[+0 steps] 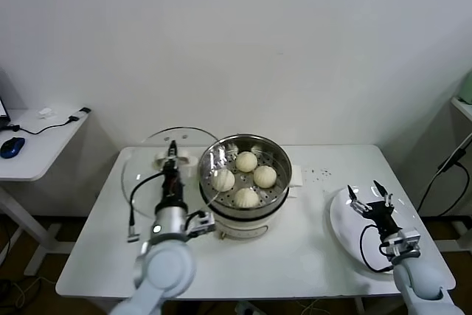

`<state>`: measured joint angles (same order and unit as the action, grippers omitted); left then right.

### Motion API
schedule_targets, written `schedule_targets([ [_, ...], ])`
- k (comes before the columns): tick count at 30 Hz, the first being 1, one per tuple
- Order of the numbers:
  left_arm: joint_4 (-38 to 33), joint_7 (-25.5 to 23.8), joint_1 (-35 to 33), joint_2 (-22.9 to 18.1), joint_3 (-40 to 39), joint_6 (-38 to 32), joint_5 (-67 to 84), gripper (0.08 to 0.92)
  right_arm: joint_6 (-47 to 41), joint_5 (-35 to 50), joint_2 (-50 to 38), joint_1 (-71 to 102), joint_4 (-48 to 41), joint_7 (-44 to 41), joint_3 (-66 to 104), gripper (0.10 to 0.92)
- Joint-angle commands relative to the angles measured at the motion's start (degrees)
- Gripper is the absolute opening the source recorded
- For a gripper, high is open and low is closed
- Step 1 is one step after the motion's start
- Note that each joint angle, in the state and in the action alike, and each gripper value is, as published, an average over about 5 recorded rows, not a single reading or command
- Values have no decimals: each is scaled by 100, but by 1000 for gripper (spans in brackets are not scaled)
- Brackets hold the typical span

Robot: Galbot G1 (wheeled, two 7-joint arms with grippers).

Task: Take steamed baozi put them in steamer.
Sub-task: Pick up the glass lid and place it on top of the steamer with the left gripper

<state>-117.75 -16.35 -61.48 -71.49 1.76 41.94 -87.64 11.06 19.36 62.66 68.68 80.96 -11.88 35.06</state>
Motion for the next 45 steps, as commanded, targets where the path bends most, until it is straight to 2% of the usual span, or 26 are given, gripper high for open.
schedule_targets([
  [1, 1442, -276, 1225, -1463, -1381, 306, -579, 150, 30, -62, -12, -12, -77, -7, 35, 823],
  [10, 2313, 22, 1441, -1911, -1512, 306, -517, 150, 76, -78, 1, 30, -118, -27, 124, 823],
  [17, 2717, 175, 1503, -1953, -1405, 306, -438, 150, 80, -82, 19, 29, -123, -31, 117, 823],
  [36, 2952, 319, 1497, -1911, -1305, 306, -252, 150, 99, -143, 107, 25, -151, -55, 124, 823],
  [45, 2919, 119, 1503, -1879, -1271, 306, -246, 150, 105, -152, 107, 24, -163, -74, 142, 823],
])
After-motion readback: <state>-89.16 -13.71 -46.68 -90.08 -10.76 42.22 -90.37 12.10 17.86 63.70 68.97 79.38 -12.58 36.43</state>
